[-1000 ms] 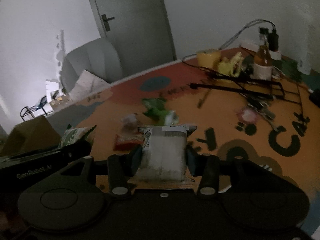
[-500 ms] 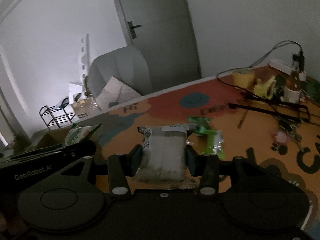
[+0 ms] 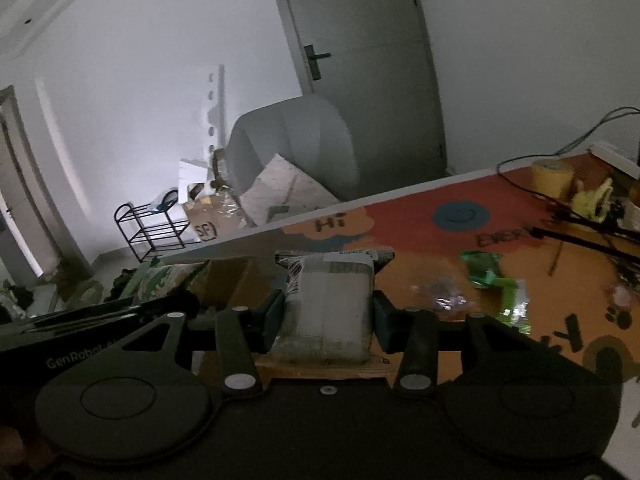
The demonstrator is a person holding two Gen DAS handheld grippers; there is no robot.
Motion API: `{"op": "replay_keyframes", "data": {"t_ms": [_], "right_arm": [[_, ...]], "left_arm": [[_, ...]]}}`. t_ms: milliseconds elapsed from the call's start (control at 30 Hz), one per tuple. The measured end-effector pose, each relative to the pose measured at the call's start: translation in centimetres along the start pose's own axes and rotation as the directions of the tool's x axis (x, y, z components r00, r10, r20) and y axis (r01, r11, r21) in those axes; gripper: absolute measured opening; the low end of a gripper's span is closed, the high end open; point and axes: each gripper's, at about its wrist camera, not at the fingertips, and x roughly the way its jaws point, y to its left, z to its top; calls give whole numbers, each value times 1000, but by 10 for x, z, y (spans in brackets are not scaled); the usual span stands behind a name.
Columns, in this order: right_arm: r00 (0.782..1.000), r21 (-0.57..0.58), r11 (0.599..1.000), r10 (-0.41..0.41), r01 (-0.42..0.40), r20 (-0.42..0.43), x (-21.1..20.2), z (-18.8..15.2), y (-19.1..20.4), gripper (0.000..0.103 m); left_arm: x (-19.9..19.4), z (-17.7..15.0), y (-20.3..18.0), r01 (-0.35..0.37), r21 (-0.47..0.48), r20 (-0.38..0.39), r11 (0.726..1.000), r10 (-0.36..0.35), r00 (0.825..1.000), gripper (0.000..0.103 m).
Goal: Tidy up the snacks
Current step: 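Carry both packets over the cardboard box and open both grippers inside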
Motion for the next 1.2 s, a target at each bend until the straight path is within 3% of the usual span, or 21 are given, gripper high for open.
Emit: {"op": "replay_keyframes", "data": {"t_ms": [500,733,900,1200], "right_arm": [[997,-57,996,68,-69,-25,23,6,49,44],[996,-67,994,86,-88,-29,33,11,61,44],[995,-69,993,91,-93,-36,39,13,67,44],[991,-59,990,126,-128,-42,50,18,79,44]], "left_arm": [[-4,10,65,-78,-75,8,994,79,997,53],[7,13,77,-77,-99,-10,992,76,997,54],[10,16,82,-71,-131,-11,989,70,997,64],[-4,17,96,-112,-157,4,981,114,993,71]]}}
